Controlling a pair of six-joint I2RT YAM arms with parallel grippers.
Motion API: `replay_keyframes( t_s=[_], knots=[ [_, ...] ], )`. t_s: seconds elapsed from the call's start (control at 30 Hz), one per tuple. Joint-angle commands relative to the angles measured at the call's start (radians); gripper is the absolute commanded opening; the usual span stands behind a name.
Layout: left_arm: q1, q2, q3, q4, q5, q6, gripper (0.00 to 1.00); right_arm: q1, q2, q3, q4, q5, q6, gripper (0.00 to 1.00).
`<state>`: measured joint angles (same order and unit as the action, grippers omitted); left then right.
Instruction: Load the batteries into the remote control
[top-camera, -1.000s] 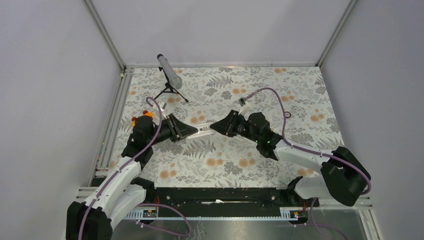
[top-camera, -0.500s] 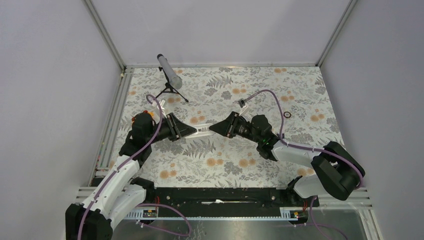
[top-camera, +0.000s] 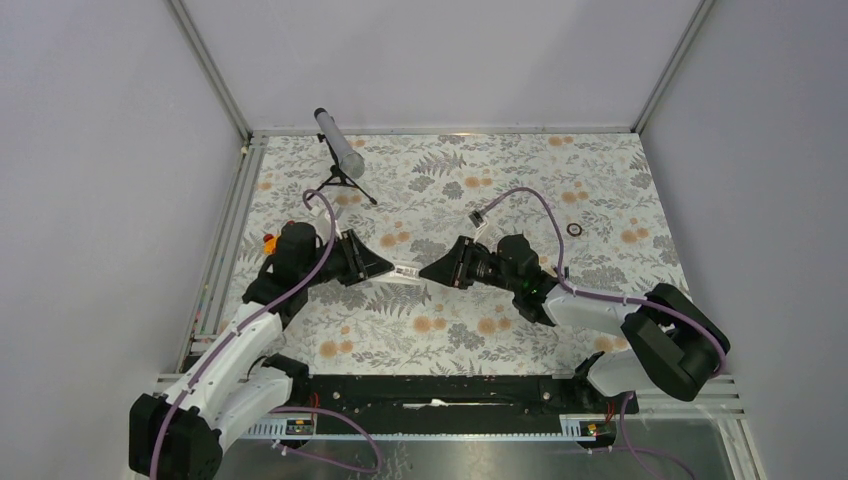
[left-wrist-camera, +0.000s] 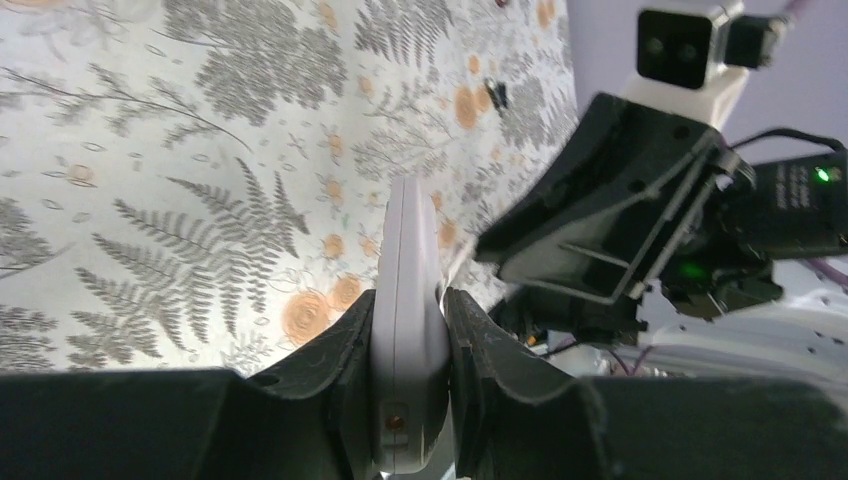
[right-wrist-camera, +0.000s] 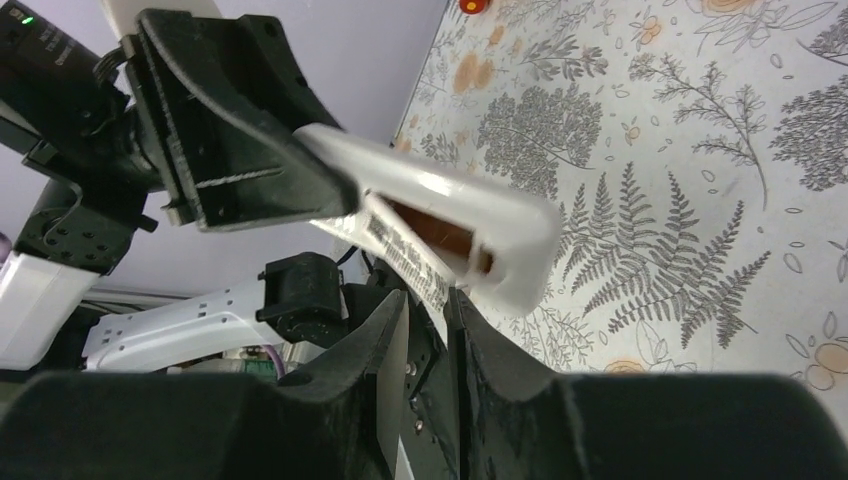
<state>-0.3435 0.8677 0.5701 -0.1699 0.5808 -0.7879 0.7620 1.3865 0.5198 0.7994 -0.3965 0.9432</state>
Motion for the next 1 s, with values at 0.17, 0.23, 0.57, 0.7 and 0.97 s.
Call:
replay_keyframes(
  t_s=[0.17,0.23,0.57,0.7,0.97],
  knots=[
    [-0.022,0.031,0.002,0.049,-0.112,0.027,0.00,0.040,-0.034,0.063,0.129,-0.145,0.027,0.28],
    [-0.022,0.038,0.010,0.040,-0.139,0.036,0.00,0.040,-0.042,0.081,-0.023,-0.083,-0.022,0.27],
    [-0.020,0.063,0.049,-0.114,-0.365,0.129,0.00,-0.037,-0.113,0.076,-0.529,0.294,-0.140,0.35],
    [-0.020,0.052,0.058,-0.157,-0.427,0.136,0.00,-0.095,-0.162,0.091,-0.646,0.376,-0.177,0.43],
    [-0.020,0.034,0.044,-0.137,-0.463,0.098,0.00,-0.120,-0.089,0.170,-0.695,0.467,-0.238,0.69]
  ],
)
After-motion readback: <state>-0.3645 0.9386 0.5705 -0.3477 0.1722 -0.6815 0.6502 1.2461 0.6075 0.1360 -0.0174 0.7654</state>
